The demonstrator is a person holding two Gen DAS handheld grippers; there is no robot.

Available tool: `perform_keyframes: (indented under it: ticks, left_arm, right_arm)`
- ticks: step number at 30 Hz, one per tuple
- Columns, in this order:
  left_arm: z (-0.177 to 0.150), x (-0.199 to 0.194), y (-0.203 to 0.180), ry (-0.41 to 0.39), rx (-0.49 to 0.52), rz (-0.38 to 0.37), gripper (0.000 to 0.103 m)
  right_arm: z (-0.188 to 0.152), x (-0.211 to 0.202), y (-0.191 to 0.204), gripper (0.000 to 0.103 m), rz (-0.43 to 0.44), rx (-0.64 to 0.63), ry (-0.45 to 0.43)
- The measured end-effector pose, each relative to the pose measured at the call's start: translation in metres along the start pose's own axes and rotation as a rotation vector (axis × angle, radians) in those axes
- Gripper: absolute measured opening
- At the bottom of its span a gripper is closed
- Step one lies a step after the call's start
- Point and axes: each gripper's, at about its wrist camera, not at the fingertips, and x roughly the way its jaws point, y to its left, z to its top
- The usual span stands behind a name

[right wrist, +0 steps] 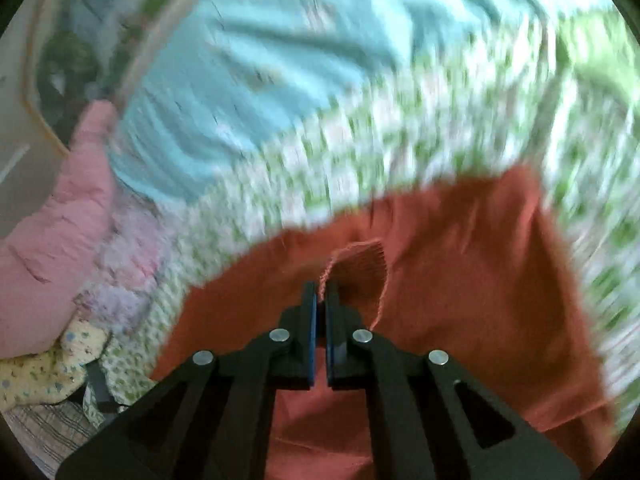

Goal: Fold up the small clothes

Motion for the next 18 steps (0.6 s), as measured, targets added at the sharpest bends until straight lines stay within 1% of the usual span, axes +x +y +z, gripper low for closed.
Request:
perform_keyframes:
  ticks: [2,4,5,7,8,9,11,12,15,16,18]
  left_arm:
    - [0.006,0.000,0.000,-0.015,-0.001,0.009,0.054]
    - [0.005,0.003,0.000,-0.005,0.004,0.003,0.054]
    - [0.004,0.006,-0.001,0.002,0.011,0.007,0.054]
    - [0.003,0.007,-0.001,0.004,0.019,0.035,0.052]
    - [0.003,0.005,0.000,-0.005,0.012,0.047,0.052]
    - [0.005,-0.001,0.004,-0.027,-0.013,0.048,0.052]
    - [0.009,-0.011,0.014,-0.062,-0.065,0.013,0.052]
    - [0.009,-0.014,0.016,-0.068,-0.074,0.004,0.052]
    - [0.002,-0.007,0.012,-0.039,-0.023,0.054,0.052]
    - [-0.001,-0.005,0.013,-0.024,-0.022,0.057,0.052]
    - [-0.006,-0.002,0.019,-0.005,-0.047,0.038,0.052]
  right_arm:
    - [0.009,-0.030,-0.016,0.004,-0.075,-0.009,-0.076]
    - [0.011,-0.043,-0.046,0.004,-0.157,0.021,-0.092]
    - [0.009,-0.043,-0.065,0.004,-0.190,0.052,-0.069]
    - [0.001,-0.037,-0.090,0.004,-0.196,0.104,-0.019]
    - [-0.006,-0.031,-0.095,0.004,-0.204,0.104,0.012]
    - [-0.010,-0.027,-0.094,0.004,-0.205,0.097,0.025]
    - [-0.016,-0.021,-0.090,0.004,-0.187,0.078,0.041]
    - [-0.017,-0.021,-0.088,0.004,-0.185,0.067,0.038]
    - [-0.020,-0.018,-0.086,0.004,-0.223,0.016,0.040]
    - [-0.020,-0.016,-0.087,0.004,-0.229,0.013,0.047]
    - [-0.025,-0.011,-0.089,0.004,-0.264,-0.010,0.066]
